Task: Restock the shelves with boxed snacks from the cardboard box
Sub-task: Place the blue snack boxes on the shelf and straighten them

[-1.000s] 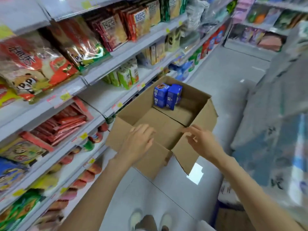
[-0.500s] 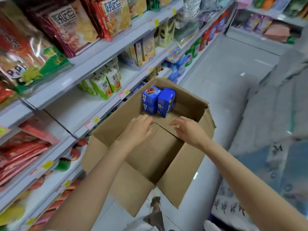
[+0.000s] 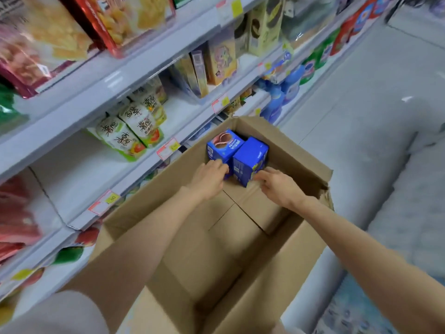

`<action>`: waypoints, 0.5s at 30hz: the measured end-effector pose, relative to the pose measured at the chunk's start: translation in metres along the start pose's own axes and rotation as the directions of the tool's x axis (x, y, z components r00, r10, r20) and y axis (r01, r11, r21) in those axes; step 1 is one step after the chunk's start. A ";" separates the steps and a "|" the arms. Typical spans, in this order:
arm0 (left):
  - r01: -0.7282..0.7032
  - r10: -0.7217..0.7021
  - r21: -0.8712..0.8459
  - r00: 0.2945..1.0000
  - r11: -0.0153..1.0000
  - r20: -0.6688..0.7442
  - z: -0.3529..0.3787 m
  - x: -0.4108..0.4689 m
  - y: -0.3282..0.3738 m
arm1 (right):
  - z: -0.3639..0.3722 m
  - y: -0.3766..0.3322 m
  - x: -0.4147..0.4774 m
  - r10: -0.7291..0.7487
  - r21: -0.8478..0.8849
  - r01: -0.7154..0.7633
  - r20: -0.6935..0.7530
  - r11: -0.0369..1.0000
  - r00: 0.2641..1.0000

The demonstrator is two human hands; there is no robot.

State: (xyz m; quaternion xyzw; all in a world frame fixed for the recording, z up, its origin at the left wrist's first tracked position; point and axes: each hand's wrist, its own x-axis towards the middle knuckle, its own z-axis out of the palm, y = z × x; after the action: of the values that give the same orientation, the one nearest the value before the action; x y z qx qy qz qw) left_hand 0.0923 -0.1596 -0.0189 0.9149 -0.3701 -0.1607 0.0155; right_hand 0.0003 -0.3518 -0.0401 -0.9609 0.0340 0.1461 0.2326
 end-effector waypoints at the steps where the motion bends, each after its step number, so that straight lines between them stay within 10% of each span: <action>1: 0.039 -0.039 0.003 0.999 0.999 0.016 0.005 0.014 -0.002 | 0.001 0.009 0.014 -0.006 -0.015 0.006 0.014 1.000 1.000; 15: 0.474 -0.465 -0.191 0.880 0.859 0.094 0.081 0.152 -0.049 | 0.015 0.088 0.175 -0.291 -0.496 0.410 0.300 0.766 0.908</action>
State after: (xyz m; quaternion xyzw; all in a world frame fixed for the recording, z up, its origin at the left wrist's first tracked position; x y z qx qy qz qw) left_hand 0.2030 -0.2209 -0.1464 0.9668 -0.1175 -0.2177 0.0636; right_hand 0.1522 -0.4221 -0.1434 -0.9553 -0.2145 0.2017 -0.0270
